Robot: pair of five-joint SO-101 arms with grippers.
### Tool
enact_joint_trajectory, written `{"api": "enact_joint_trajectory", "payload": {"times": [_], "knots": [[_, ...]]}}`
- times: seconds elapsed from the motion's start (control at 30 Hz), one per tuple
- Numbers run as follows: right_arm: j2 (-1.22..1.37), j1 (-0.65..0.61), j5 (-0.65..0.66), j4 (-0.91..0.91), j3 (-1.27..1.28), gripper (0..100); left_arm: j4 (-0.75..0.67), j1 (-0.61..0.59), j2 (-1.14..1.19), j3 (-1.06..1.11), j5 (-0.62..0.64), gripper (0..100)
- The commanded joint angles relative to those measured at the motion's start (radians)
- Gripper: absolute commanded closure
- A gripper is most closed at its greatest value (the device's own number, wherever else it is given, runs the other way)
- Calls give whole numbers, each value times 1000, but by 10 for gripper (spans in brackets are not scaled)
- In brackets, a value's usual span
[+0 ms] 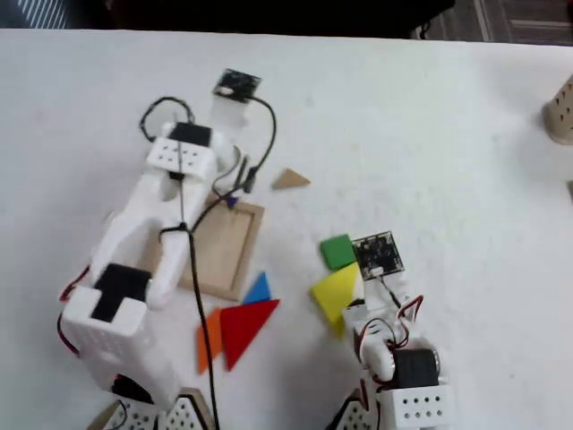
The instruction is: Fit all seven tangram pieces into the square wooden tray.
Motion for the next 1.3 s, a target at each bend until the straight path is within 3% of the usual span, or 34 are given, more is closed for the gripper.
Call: {"api": "enact_joint_trajectory", "payload": {"times": [0.0, 0.1, 0.33, 0.43, 0.53, 0.77, 1.03, 1.17, 1.27], "knots": [[-12, -2, 8, 4, 9, 978, 143, -79, -90, -14, -2, 868], [-12, -2, 8, 4, 9, 978, 161, -147, -73, 26, -2, 866], [-12, -2, 8, 4, 9, 980, -5, -242, -70, 212, -11, 864], [-12, -2, 8, 4, 9, 980, -26, -266, -85, 222, -144, 849], [-12, -2, 8, 4, 9, 981, -28, -274, -84, 226, -265, 773], [-12, -2, 8, 4, 9, 981, -26, -254, -90, 259, -278, 566], [-12, -2, 8, 4, 9, 981, -18, -246, -151, 275, -279, 566], [-12, -4, 8, 4, 9, 981, -55, -220, -328, 410, -265, 571], [-12, -7, 8, 4, 9, 981, -133, -166, -487, 565, -236, 640]]}}
